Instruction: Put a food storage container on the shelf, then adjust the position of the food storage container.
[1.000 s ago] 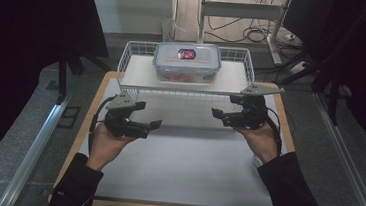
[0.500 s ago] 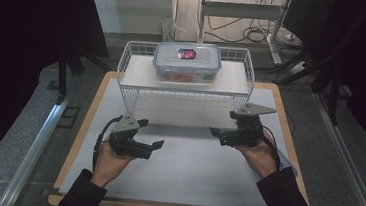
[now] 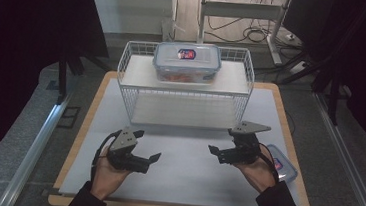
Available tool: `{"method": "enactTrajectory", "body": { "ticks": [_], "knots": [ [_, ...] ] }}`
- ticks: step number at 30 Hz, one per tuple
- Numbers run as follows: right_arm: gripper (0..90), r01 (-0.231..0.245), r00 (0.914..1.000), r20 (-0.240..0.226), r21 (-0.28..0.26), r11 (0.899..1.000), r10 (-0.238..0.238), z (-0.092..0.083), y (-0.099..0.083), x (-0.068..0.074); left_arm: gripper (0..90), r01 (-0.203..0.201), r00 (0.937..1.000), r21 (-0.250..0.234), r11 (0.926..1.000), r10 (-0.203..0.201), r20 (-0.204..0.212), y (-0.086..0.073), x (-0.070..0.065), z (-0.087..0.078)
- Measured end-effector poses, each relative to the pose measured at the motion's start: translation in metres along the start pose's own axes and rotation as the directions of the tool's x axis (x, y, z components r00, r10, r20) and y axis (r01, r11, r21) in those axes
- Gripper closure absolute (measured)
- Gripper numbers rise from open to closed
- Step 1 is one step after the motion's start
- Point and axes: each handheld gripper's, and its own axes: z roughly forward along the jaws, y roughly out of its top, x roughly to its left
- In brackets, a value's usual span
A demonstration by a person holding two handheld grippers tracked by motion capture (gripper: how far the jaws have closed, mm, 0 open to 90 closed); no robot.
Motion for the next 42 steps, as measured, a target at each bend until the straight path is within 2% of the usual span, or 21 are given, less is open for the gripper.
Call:
{"method": "enactTrajectory", "body": {
  "ticks": [5, 8, 12, 17, 20, 24, 26, 29, 37, 38, 39, 40, 42],
  "knots": [
    [4.2, -0.014, 0.9998, -0.013, -0.005, 1.0, 0.014, -0.001, -0.015, 0.008, 5.9, 0.02, 0.9997, 0.036, 0.9991, -0.019, -0.012, -0.017, -0.003, 0.0],
    [2.9, -0.01, 0.9997, -0.022, 0.008, 1.0, 0.01, 0.0, -0.023, 0.014, 3.9, -0.001, 0.9991, 0.083, 0.9966, 0.004, -0.042, -0.026, -0.007, 0.0],
    [2.5, -0.007, 0.9995, -0.032, 0.012, 1.0, 0.008, 0.001, -0.031, 0.02, 2.5, -0.017, 0.998, 0.111, 0.9937, 0.024, -0.059, -0.034, -0.011, -0.002],
    [2.2, -0.015, 0.9994, -0.03, 0.031, 0.999, 0.015, 0.003, -0.04, 0.024, 2.4, -0.014, 0.9964, 0.129, 0.9915, 0.025, -0.081, -0.042, -0.012, -0.003],
    [2.3, -0.008, 0.9997, -0.022, 0.062, 0.998, 0.009, 0.006, -0.046, 0.025, 2.4, -0.007, 0.9964, 0.128, 0.9917, 0.018, -0.082, -0.043, -0.011, -0.003],
    [4.1, -0.009, 0.9999, -0.008, 0.073, 0.997, 0.01, 0.007, -0.048, 0.023, 2.5, -0.01, 0.9963, 0.124, 0.9922, 0.02, -0.083, -0.043, -0.012, -0.003],
    [9.3, -0.035, 0.9994, -0.003, 0.061, 0.998, 0.036, 0.003, -0.047, 0.018, 2.5, -0.008, 0.9966, 0.13, 0.9915, 0.019, -0.081, -0.043, -0.011, -0.002],
    [16.2, -0.047, 0.9989, 0.01, 0.062, 0.997, 0.047, 0.0, -0.047, 0.015, 2.6, -0.004, 0.9965, 0.13, 0.9916, 0.015, -0.082, -0.044, -0.01, -0.003],
    [54.8, -0.034, 0.9959, 0.086, 0.06, 0.998, 0.029, -0.026, -0.046, 0.001, 2.5, 0.002, 0.9968, 0.14, 0.9902, 0.01, -0.079, -0.045, -0.009, -0.001],
    [59.1, -0.045, 0.9942, 0.101, 0.065, 0.997, 0.038, -0.03, -0.047, -0.003, 2.6, 0.003, 0.9966, 0.141, 0.99, 0.009, -0.082, -0.045, -0.008, -0.001],
    [59.1, -0.045, 0.9942, 0.101, 0.065, 0.997, 0.038, -0.03, -0.047, -0.003, 2.5, 0.003, 0.9966, 0.141, 0.99, 0.009, -0.082, -0.045, -0.008, -0.001],
    [62.4, -0.066, 0.9919, 0.113, 0.074, 0.995, 0.057, -0.032, -0.049, -0.006, 2.5, 0.005, 0.9967, 0.14, 0.9902, 0.007, -0.081, -0.045, -0.008, -0.001],
    [75.1, -0.102, 0.9882, 0.124, 0.085, 0.991, 0.091, -0.04, -0.056, -0.017, 2.6, 0.013, 0.9969, 0.145, 0.9894, -0.001, -0.078, -0.046, -0.008, -0.001]
  ]
}}
